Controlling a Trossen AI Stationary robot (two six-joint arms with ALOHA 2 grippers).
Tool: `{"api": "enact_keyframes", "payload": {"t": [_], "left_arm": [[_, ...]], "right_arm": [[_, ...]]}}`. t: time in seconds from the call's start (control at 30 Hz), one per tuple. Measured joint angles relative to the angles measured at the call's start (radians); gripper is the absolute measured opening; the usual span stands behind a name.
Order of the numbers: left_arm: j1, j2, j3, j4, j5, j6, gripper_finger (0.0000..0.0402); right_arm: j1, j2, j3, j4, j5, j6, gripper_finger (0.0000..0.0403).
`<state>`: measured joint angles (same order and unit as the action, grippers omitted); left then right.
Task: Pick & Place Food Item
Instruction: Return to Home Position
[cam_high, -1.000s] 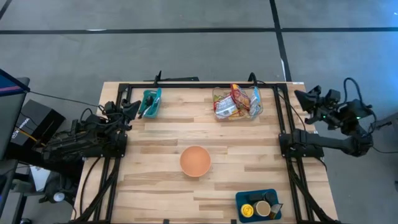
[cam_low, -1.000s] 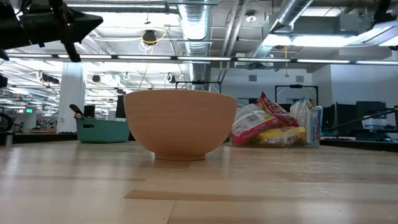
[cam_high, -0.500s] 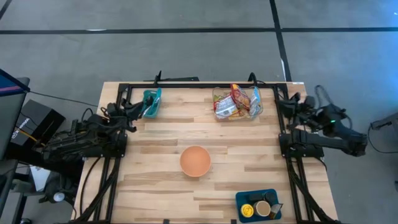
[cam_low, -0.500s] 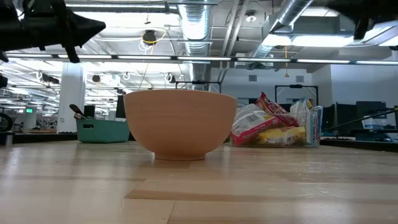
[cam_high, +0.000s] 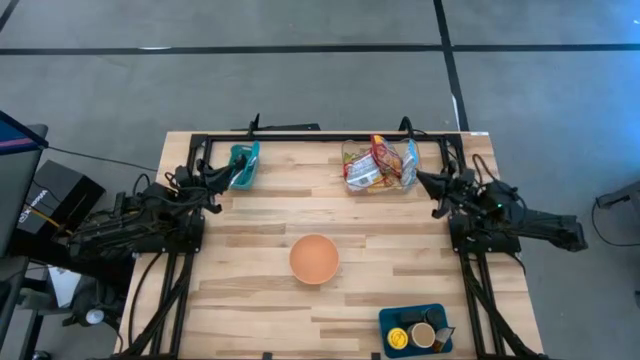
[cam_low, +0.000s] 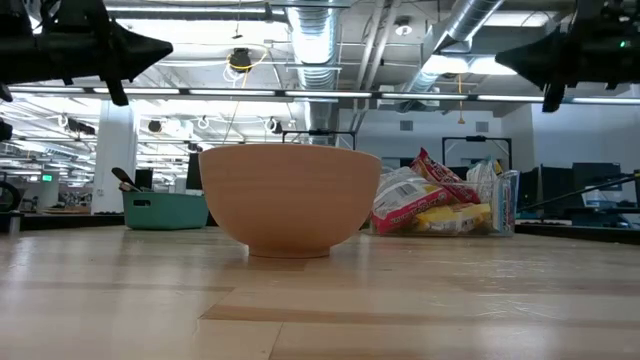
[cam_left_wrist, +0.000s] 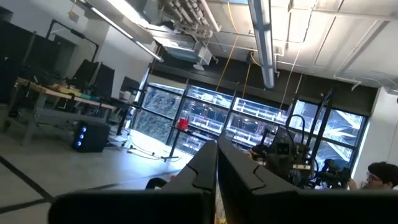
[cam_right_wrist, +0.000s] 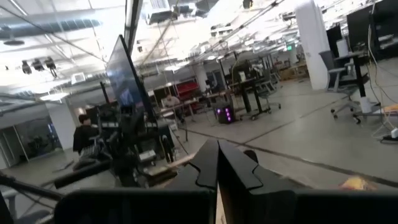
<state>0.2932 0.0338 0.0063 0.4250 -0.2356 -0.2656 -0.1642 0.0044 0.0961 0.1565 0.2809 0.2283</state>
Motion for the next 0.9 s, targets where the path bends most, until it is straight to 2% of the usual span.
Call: {"api": "enact_keyframes", "payload": {"t": [0.37, 0.6, 0.9], "left_arm": [[0.000, 0.023, 0.000, -0.138, 0.003, -0.004, 0.0006], [0.000, 0.096, 0.000, -0.155, 0.002, -0.004, 0.0006], [0.000, 0.204, 0.000, -0.156, 0.002, -0.004, 0.0006]], "right_arm": [[0.000, 0.001, -0.085, -0.009, -0.022, 0.000, 0.0000], [0.000, 0.001, -0.088, -0.106, -0.049, -0.005, 0.0000], [0.000, 0.010, -0.089, -0.109, -0.078, -0.045, 0.0000]]}}
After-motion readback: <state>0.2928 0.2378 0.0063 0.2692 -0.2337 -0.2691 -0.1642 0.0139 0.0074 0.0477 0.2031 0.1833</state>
